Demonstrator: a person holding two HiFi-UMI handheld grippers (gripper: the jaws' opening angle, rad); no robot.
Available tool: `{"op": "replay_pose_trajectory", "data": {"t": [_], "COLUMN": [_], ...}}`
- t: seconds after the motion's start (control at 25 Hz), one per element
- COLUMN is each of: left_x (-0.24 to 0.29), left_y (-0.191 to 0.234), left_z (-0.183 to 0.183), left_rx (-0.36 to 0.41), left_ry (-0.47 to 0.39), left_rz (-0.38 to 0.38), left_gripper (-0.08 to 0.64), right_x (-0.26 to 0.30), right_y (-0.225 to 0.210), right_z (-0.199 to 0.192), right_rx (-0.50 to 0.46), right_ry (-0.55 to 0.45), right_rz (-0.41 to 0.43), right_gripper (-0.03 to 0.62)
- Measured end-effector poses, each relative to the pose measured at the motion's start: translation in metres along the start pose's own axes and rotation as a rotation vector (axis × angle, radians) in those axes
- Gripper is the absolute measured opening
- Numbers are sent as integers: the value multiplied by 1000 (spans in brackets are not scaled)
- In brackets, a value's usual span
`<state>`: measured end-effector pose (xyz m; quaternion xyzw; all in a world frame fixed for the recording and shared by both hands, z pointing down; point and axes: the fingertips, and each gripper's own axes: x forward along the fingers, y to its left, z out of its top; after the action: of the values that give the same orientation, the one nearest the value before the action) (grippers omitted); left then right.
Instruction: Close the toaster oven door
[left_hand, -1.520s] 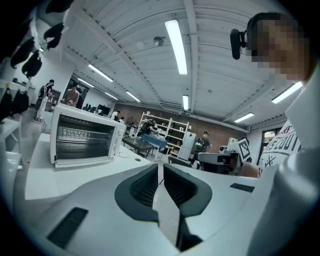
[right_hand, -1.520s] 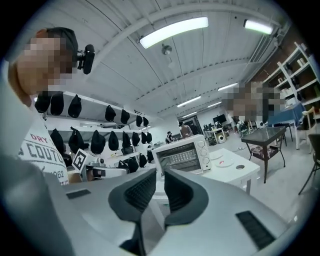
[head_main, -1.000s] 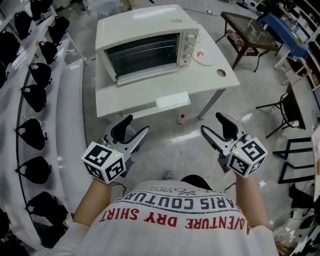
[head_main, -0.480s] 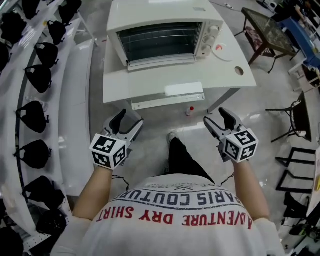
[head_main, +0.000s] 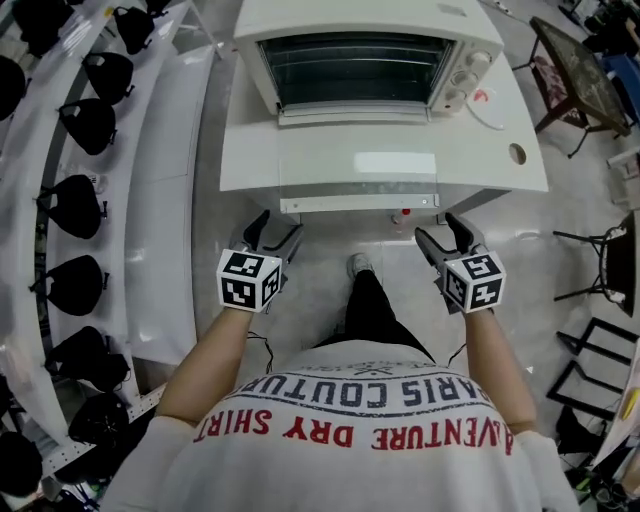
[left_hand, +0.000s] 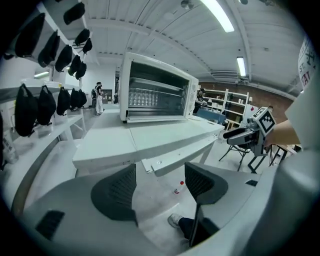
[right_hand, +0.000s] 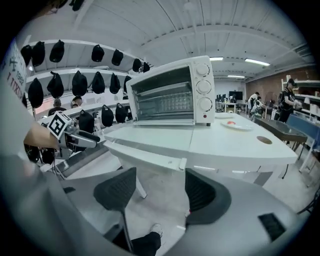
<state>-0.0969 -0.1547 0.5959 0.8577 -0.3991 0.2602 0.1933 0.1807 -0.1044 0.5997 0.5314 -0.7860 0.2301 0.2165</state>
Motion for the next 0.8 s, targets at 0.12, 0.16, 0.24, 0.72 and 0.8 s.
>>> {"op": "replay_pose_trajectory", "data": {"t": [0.12, 0.16, 0.24, 0.72, 0.8], "left_x": [19, 24, 34, 63, 65], "left_y": [5, 7, 11, 17, 15], "left_z": [-18, -24, -35, -27, -23], "left_rx": [-5, -12, -42, -96, -100], "left_ry": [48, 62, 80, 36, 30], "left_rz": [17, 20, 19, -5, -19], "left_gripper": [308, 308, 308, 234, 211], "right_x": [20, 26, 35, 65, 67], "right_y": [-6, -8, -11, -24, -24], "right_z": [-6, -7, -11, -21, -17], "right_rx": [6, 10, 19, 79, 73], "right_ry": [15, 18, 28, 59, 55], "right_rz": [4, 6, 9, 5, 14], "right_gripper": [293, 293, 293, 222, 204]}}
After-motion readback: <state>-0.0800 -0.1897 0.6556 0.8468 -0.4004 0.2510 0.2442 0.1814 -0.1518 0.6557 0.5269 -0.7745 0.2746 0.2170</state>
